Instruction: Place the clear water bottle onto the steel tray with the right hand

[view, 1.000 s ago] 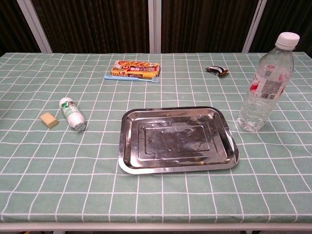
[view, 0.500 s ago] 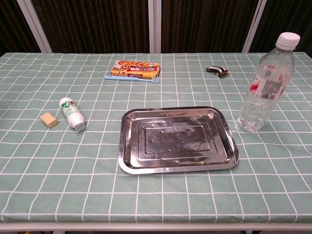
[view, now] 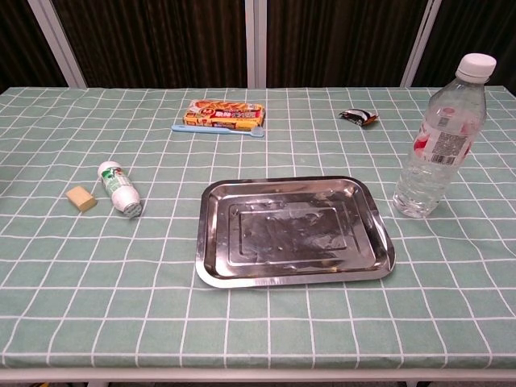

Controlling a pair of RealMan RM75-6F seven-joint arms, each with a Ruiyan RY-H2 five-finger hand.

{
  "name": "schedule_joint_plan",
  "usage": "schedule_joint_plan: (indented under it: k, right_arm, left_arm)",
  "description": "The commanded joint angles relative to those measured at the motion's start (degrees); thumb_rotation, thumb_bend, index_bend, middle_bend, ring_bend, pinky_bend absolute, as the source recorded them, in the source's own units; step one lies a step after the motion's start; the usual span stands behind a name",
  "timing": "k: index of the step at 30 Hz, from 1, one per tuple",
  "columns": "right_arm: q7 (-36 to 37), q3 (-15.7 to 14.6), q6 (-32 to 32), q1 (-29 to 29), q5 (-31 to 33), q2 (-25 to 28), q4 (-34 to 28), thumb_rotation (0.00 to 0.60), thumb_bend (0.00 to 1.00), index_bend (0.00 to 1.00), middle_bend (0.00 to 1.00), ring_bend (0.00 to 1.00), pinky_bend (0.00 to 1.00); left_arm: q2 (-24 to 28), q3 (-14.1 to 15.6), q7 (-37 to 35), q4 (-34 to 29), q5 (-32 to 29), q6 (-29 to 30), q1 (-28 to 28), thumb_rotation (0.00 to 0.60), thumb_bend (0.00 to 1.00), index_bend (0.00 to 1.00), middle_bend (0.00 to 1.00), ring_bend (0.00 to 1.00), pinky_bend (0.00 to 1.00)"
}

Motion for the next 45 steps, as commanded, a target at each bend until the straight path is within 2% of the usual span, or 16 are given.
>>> schedule_joint_plan:
  k: [1,8,13,15,18,20,22,24,30,33,37,39,42,45]
  right_arm:
    - [1.9,0.5,-3.4,4.0,-2.2,-6.0,6.8,0.6,0.0,0.0,0.03,0.0,0.0]
    - [2.5,0.6,-5.6,7.9,-3.2,-10.0,9.5,0.6,0.0,0.0,0.05,0.0,0.0]
    - [1.3,1.1,-7.8,10.1,-2.0,-12.4,10.5,0.6,0.0,0.0,0.12,0.0,0.0]
    - [-0.2,1.6,-8.3,10.5,-0.9,-13.3,10.7,0.6,0.0,0.1,0.22,0.06,0.06]
    - [-3.7,2.4,-8.4,10.5,1.1,-14.4,10.5,0.6,0.0,0.42,0.4,0.23,0.23]
    - [-5.8,3.1,-8.3,10.3,2.6,-14.9,10.0,0.6,0.03,0.56,0.49,0.31,0.32]
    - [-7.2,3.6,-8.3,10.3,3.6,-14.8,9.2,0.6,0.08,0.65,0.55,0.37,0.39]
    - [-8.2,3.9,-8.3,10.3,4.2,-14.6,8.6,0.6,0.1,0.69,0.58,0.4,0.42]
    - [-9.5,6.2,-6.4,10.8,4.0,-11.2,2.2,0.6,0.12,0.7,0.59,0.4,0.43]
    - [-11.1,9.0,-3.9,11.5,3.3,-7.6,-5.0,0.6,0.12,0.7,0.59,0.4,0.43]
    - [-16.8,13.0,0.4,11.7,2.5,-2.7,-16.1,0.6,0.12,0.7,0.59,0.4,0.43]
    - [-19.8,13.0,1.9,11.0,2.7,-1.6,-19.0,0.6,0.12,0.7,0.59,0.4,0.43]
    - [-22.5,10.1,0.1,9.7,5.8,-2.9,-15.8,0.6,0.13,0.7,0.59,0.4,0.43]
    - [-20.6,7.3,-9.5,9.9,14.6,-6.6,-7.1,0.6,0.15,0.7,0.59,0.4,0.43]
  left_arm:
    - [0.1,0.0,-0.2,0.3,0.0,-0.2,-0.1,0.6,0.26,0.16,0.18,0.09,0.19]
    - [0.3,-0.2,-1.1,1.0,-0.2,-0.5,-0.3,0.6,0.26,0.16,0.18,0.09,0.19]
    - [0.5,-0.2,-1.7,1.3,-0.5,-0.3,0.0,0.6,0.26,0.16,0.18,0.09,0.19]
    - [0.6,-0.2,-1.8,1.4,-0.5,-0.3,0.1,0.6,0.26,0.16,0.18,0.09,0.19]
    - [0.7,-0.1,-1.9,1.4,-0.5,-0.3,0.1,0.6,0.26,0.16,0.18,0.09,0.19]
    - [0.7,-0.1,-2.0,1.3,-0.5,-0.3,0.1,0.6,0.26,0.16,0.18,0.09,0.19]
    - [0.7,-0.1,-2.0,1.3,-0.4,-0.2,0.1,0.6,0.26,0.16,0.18,0.09,0.19]
    - [0.6,-0.1,-2.0,1.2,-0.3,-0.1,0.1,0.6,0.26,0.16,0.18,0.09,0.19]
    - [0.6,0.0,-1.6,0.7,-0.1,-0.1,0.1,0.6,0.26,0.16,0.18,0.09,0.19]
    - [0.7,0.0,-1.5,0.4,0.0,-0.2,0.0,0.6,0.26,0.16,0.18,0.09,0.19]
    - [0.7,0.1,-1.1,0.0,0.1,-0.2,0.0,0.6,0.26,0.16,0.18,0.09,0.19]
    - [0.6,0.1,-1.0,-0.2,0.1,-0.2,-0.1,0.6,0.26,0.16,0.18,0.09,0.19]
    - [0.5,0.0,-0.9,-0.3,0.1,-0.1,-0.1,0.6,0.26,0.16,0.18,0.09,0.19]
    - [0.6,0.1,-1.0,-0.4,0.1,-0.1,0.1,0.6,0.26,0.16,0.18,0.09,0.19]
